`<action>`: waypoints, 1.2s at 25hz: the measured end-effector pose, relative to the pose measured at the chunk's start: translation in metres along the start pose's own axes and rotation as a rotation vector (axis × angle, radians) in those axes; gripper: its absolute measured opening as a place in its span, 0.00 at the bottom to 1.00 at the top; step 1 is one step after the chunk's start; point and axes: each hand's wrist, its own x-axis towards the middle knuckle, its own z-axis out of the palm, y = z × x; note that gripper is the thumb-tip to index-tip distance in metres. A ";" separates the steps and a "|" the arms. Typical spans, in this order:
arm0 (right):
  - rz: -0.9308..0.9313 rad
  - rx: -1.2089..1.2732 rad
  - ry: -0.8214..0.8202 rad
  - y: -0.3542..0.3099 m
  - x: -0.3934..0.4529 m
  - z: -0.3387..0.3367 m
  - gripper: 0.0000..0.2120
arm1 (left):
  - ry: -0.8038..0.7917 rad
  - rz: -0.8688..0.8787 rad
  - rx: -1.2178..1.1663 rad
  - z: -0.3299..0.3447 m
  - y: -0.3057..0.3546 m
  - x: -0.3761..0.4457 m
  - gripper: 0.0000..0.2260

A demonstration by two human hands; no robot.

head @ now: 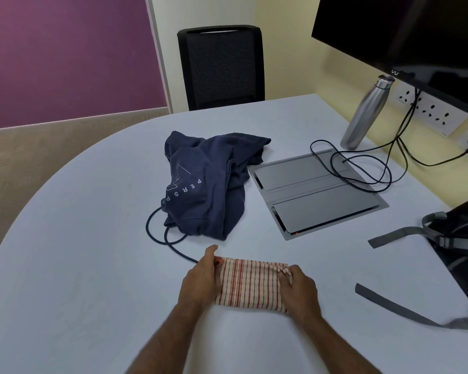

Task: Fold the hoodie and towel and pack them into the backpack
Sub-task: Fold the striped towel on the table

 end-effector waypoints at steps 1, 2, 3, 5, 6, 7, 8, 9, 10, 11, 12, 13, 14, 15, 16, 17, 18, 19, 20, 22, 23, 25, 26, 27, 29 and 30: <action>0.015 -0.004 0.002 -0.001 0.000 0.000 0.07 | -0.001 -0.006 -0.010 0.000 -0.001 0.000 0.20; 0.023 -0.003 0.009 -0.001 0.001 0.001 0.08 | -0.002 -0.017 -0.024 0.000 -0.001 0.000 0.20; 0.030 -0.003 0.014 -0.001 0.001 0.001 0.08 | 0.001 -0.026 -0.035 0.001 -0.002 0.000 0.19; 0.033 -0.023 0.019 -0.002 0.001 0.001 0.08 | 0.010 -0.032 -0.046 0.001 -0.002 -0.001 0.19; 0.024 -0.044 0.020 -0.002 0.001 0.001 0.09 | 0.013 -0.030 -0.050 0.003 -0.002 -0.001 0.19; 0.015 -0.067 0.022 -0.002 0.000 0.001 0.09 | 0.020 -0.018 -0.044 0.004 -0.002 -0.001 0.19; -0.002 -0.097 0.028 -0.003 -0.001 0.001 0.09 | 0.033 -0.004 -0.021 0.006 -0.002 -0.001 0.19; -0.016 -0.137 0.044 -0.006 -0.005 0.001 0.11 | 0.054 0.006 0.020 0.008 -0.001 0.000 0.19; -0.040 -0.183 0.088 -0.007 -0.008 0.001 0.13 | 0.101 0.018 0.076 0.010 -0.001 0.002 0.20; -0.078 -0.225 0.150 -0.008 -0.010 0.002 0.16 | 0.173 0.038 0.135 0.012 0.000 0.004 0.21; -0.142 -0.254 0.230 -0.006 -0.011 0.003 0.18 | 0.251 0.077 0.181 0.012 0.003 0.004 0.21; -0.233 -0.274 0.312 -0.004 -0.011 0.005 0.18 | 0.314 0.149 0.201 0.013 0.006 0.003 0.23; -0.351 -0.286 0.381 0.001 -0.010 0.009 0.16 | 0.351 0.268 0.214 0.015 0.010 0.001 0.24; -0.485 -0.311 0.405 0.004 -0.010 0.012 0.15 | 0.334 0.431 0.232 0.019 0.012 -0.004 0.25; -0.636 -0.338 0.373 0.008 -0.011 0.017 0.16 | 0.281 0.588 0.263 0.026 0.013 -0.010 0.25; -0.753 -0.371 0.292 0.011 -0.012 0.022 0.18 | 0.222 0.688 0.315 0.033 0.011 -0.017 0.24; -0.817 -0.407 0.193 0.014 -0.013 0.027 0.19 | 0.169 0.701 0.380 0.041 0.007 -0.022 0.23; -0.816 -0.452 0.093 0.017 -0.012 0.030 0.22 | 0.135 0.642 0.443 0.048 0.001 -0.023 0.23; -0.776 -0.509 0.024 0.020 -0.010 0.031 0.26 | 0.122 0.567 0.491 0.051 -0.004 -0.023 0.25; -0.677 -0.590 -0.065 0.024 -0.004 0.030 0.34 | 0.077 0.461 0.555 0.053 -0.012 -0.020 0.30; -0.645 -0.617 -0.095 0.026 -0.002 0.028 0.37 | 0.061 0.439 0.575 0.053 -0.012 -0.019 0.32; -0.614 -0.637 -0.144 0.029 -0.002 0.026 0.39 | 0.049 0.418 0.573 0.052 -0.010 -0.019 0.35; -0.608 -0.638 -0.161 0.028 -0.001 0.025 0.39 | 0.054 0.413 0.564 0.052 -0.010 -0.018 0.35; -0.600 -0.638 -0.178 0.027 -0.001 0.025 0.39 | 0.053 0.404 0.551 0.053 -0.009 -0.018 0.36; -0.588 -0.629 -0.210 0.025 0.000 0.025 0.39 | 0.028 0.404 0.529 0.051 -0.010 -0.018 0.36; -0.585 -0.620 -0.222 0.026 0.001 0.025 0.40 | 0.018 0.427 0.502 0.049 -0.011 -0.017 0.36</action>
